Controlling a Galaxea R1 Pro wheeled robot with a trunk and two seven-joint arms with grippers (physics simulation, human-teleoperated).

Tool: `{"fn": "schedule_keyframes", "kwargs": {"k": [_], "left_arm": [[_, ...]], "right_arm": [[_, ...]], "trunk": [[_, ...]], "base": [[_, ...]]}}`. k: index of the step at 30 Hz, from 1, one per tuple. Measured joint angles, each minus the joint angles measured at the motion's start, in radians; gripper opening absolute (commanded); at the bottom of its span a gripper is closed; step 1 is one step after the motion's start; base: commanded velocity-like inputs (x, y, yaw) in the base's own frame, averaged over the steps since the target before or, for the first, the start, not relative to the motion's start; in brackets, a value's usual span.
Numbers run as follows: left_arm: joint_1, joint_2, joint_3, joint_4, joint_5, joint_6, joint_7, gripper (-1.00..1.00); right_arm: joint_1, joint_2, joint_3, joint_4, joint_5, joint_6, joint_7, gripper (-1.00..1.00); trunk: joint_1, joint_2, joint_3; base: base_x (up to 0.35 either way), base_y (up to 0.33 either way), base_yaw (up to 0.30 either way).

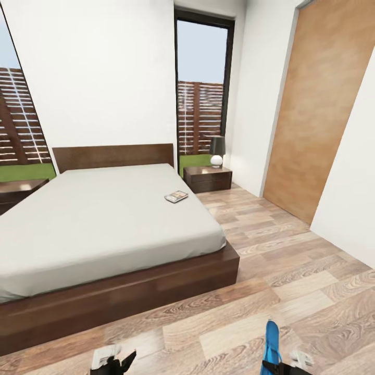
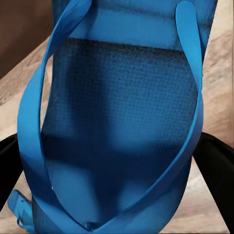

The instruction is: In the bedroom, move the book from the bed onto either nightstand, and place the two sandals side by side next to the bed.

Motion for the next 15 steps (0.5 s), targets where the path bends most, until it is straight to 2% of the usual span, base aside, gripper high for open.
{"fn": "schedule_keyframes", "kwargs": {"k": [1, 2, 4, 6, 15], "left_arm": [[0.0, -0.008, -0.002, 0.022, -0.058, -0.029, 0.019, 1.0], [0.0, -0.011, -0.002, 0.036, -0.089, -0.042, 0.029, 1.0], [0.0, -0.02, -0.003, 0.059, -0.125, -0.057, 0.04, 1.0], [0.0, -0.027, -0.003, 0.078, -0.146, -0.066, 0.047, 1.0], [0.0, -0.03, -0.002, 0.102, -0.147, -0.072, 0.048, 1.0]], "right_arm": [[0.0, 0.005, 0.001, 0.031, -0.002, -0.037, -0.009, -1.0], [0.0, 0.007, -0.002, 0.048, -0.005, -0.061, -0.012, -1.0], [0.0, 0.008, -0.002, 0.066, -0.007, -0.088, -0.014, -1.0], [0.0, 0.009, -0.001, 0.077, -0.008, -0.103, -0.016, -1.0], [0.0, 0.01, 0.0, 0.082, -0.006, -0.105, -0.016, -1.0]], "trunk": [[-0.004, 0.007, 0.003], [-0.008, 0.014, 0.006], [-0.015, 0.028, 0.013], [-0.023, 0.042, 0.019], [-0.058, 0.105, 0.047]], "base": [[0.0, 0.0, 0.0], [0.0, 0.0, 0.0], [0.0, 0.0, 0.0], [0.0, 0.0, 0.0], [0.0, 0.0, 0.0]]}}
